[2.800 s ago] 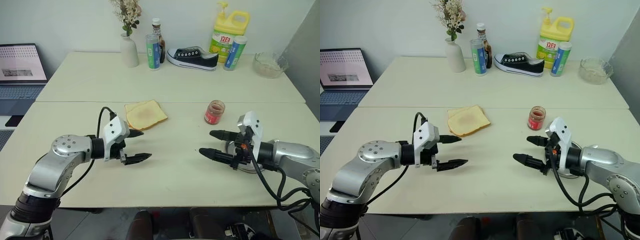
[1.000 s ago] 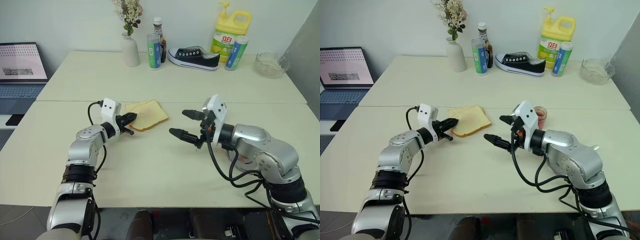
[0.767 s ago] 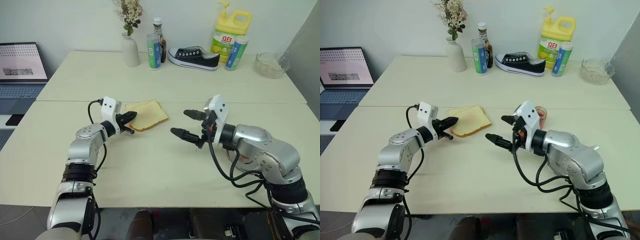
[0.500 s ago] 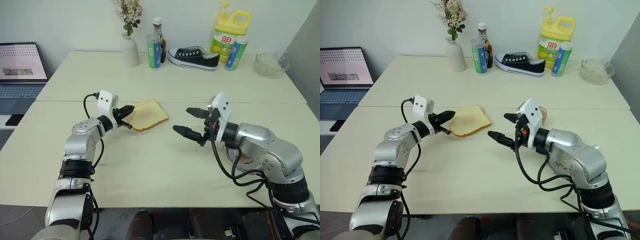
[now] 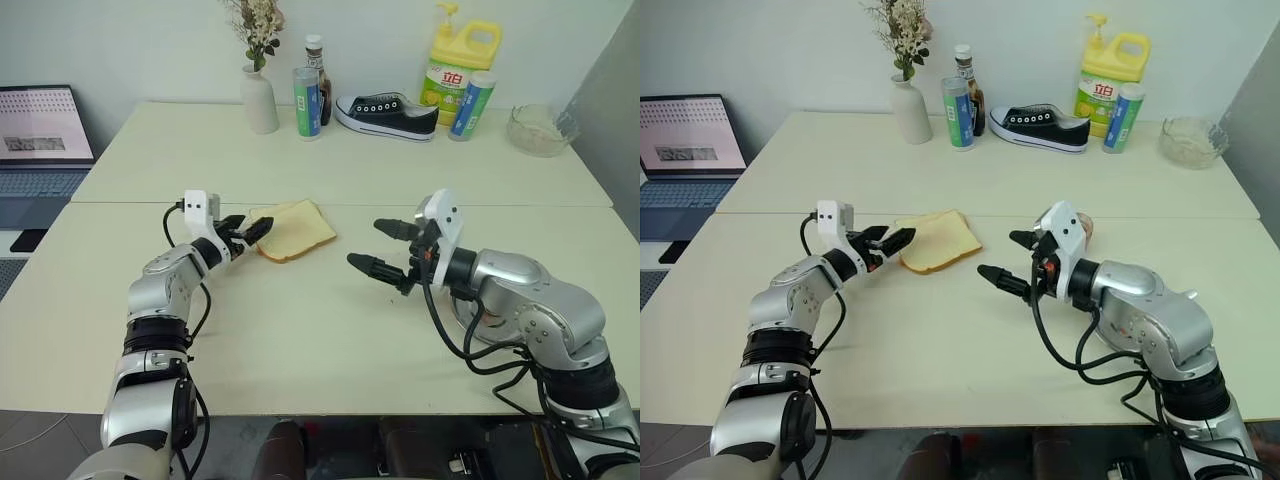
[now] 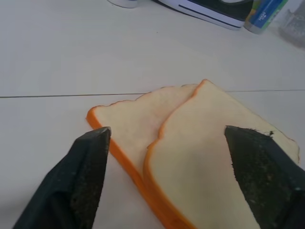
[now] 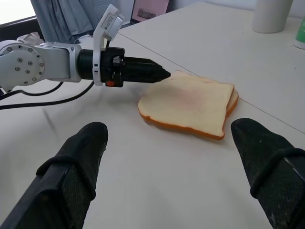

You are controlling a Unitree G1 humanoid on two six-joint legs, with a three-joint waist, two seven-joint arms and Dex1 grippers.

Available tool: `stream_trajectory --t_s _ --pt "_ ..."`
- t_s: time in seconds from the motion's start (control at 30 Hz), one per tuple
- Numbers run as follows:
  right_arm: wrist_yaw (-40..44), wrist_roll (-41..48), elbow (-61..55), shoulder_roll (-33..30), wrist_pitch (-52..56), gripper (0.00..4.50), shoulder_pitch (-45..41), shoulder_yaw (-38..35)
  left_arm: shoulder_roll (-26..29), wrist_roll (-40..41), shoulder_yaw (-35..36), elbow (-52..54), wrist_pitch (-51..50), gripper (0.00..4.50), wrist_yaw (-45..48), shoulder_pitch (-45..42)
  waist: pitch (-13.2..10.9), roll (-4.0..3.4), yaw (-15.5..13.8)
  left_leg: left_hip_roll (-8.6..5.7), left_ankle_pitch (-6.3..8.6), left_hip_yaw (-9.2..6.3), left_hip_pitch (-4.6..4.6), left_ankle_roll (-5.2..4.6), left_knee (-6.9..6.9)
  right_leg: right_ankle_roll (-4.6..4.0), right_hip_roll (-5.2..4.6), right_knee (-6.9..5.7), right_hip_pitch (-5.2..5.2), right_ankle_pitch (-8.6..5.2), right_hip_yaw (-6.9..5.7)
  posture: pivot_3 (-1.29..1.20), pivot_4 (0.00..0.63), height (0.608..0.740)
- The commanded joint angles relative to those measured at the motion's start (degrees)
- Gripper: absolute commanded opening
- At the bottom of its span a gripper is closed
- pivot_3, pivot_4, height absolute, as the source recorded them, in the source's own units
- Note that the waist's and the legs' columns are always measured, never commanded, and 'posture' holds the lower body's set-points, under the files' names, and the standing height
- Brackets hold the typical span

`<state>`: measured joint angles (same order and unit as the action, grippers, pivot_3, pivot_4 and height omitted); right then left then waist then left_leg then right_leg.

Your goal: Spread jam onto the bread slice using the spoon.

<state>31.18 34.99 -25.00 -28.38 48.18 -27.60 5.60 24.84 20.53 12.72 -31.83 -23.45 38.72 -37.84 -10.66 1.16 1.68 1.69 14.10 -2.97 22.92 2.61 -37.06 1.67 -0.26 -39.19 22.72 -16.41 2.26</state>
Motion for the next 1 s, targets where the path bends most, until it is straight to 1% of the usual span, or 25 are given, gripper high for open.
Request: stream_trajectory --t_s 0.03,0.23,0.27,0.33,0.47,0.6,0.7,0.73,0.77,0.9,1.0 --pt "0.09 0.32 -2.09 -0.32 -0.24 4.50 -0.04 -1.77 0.48 -1.91 -1.77 -0.74 2.11 4.46 0.94 -0.77 0.00 0.00 0.00 0.00 0.00 0.00 0.00 0.00 0.00 0.00 0.00 0.00 0.00 0.00 0.00 0.00 0.150 0.740" --pt "0.00 0.21 -2.04 -0.40 -0.32 4.50 0.07 -1.87 0.36 -3.77 -4.36 -1.49 3.39 4.46 3.15 -0.90 0.00 0.00 -0.01 0.00 0.00 0.00 0.01 0.00 0.00 0.00 0.00 0.00 0.00 0.00 0.00 0.00 0.150 0.740" --pt "-0.03 0.18 -1.99 -0.39 -0.35 4.50 0.10 -1.89 0.43 -4.21 -4.71 -1.66 3.77 4.29 3.26 -0.92 0.00 0.00 -0.01 0.00 0.00 0.00 0.01 0.00 0.00 0.00 0.00 0.00 0.00 0.00 0.00 0.00 0.150 0.740" --pt "-0.06 0.11 -1.89 -0.39 -0.43 4.50 0.10 -1.89 0.73 -5.40 -5.69 -1.96 4.78 3.82 3.71 -0.82 0.00 0.00 -0.01 0.00 0.00 0.00 0.01 0.00 0.00 0.00 0.00 0.00 0.00 0.00 0.00 0.00 0.150 0.740" --pt "-0.17 0.09 -1.79 -0.32 -0.55 4.50 0.34 -2.00 1.04 -6.59 -6.80 -2.13 5.81 2.65 4.56 -0.65 0.00 0.00 -0.02 -0.01 0.00 0.00 0.01 0.00 0.00 0.00 0.00 0.00 0.00 0.00 0.01 0.00 0.150 0.740" --pt "-0.22 0.04 -1.76 -0.35 -0.70 4.50 0.57 -2.15 1.14 -7.38 -7.13 -2.30 6.70 1.37 4.49 -0.73 0.00 0.00 -0.03 -0.01 0.00 0.00 0.00 0.00 0.00 0.00 0.00 0.00 -0.01 0.00 0.01 0.00 0.150 0.740" --pt "-0.30 -0.14 -1.83 -0.35 -0.85 4.50 0.85 -2.18 1.42 -8.20 -7.54 -2.58 7.73 0.55 4.34 -0.74 0.00 0.00 -0.03 -0.01 0.00 -0.01 0.00 0.00 0.00 0.00 0.00 -0.01 -0.01 0.00 0.00 0.00 0.150 0.740" --pt "-0.32 -0.17 -1.87 -0.34 -0.86 4.50 0.91 -2.20 1.51 -8.40 -7.67 -2.64 8.09 0.22 4.35 -0.75 0.00 0.00 -0.02 -0.01 0.00 0.00 -0.01 0.00 0.00 0.00 0.00 -0.02 -0.01 0.00 0.00 0.00 0.150 0.740" --pt "-0.33 -0.20 -1.88 -0.35 -0.86 4.50 0.94 -2.26 1.66 -8.69 -7.74 -2.64 8.69 0.03 4.17 -0.90 0.00 0.00 -0.02 -0.01 0.00 0.00 -0.02 0.00 0.00 0.00 0.00 -0.03 -0.01 0.00 0.01 0.00 0.150 0.740" --pt "-0.22 -0.20 -2.19 -0.84 -0.69 4.50 1.09 -2.60 2.74 -9.63 -8.12 -0.62 10.52 0.01 4.52 -2.09 0.00 0.00 -0.01 -0.01 0.00 -0.01 -0.03 0.00 -0.01 0.00 0.01 -0.10 -0.01 0.00 0.00 0.00 0.150 0.740" --pt "0.38 0.39 -2.73 -2.38 -0.02 4.50 0.95 -3.80 4.77 -9.74 -8.89 3.43 11.01 0.01 7.25 -3.86 0.00 0.00 0.00 -0.01 0.00 -0.02 -0.01 0.00 -0.02 0.00 0.02 -0.13 0.03 0.00 0.00 0.00 0.150 0.740"
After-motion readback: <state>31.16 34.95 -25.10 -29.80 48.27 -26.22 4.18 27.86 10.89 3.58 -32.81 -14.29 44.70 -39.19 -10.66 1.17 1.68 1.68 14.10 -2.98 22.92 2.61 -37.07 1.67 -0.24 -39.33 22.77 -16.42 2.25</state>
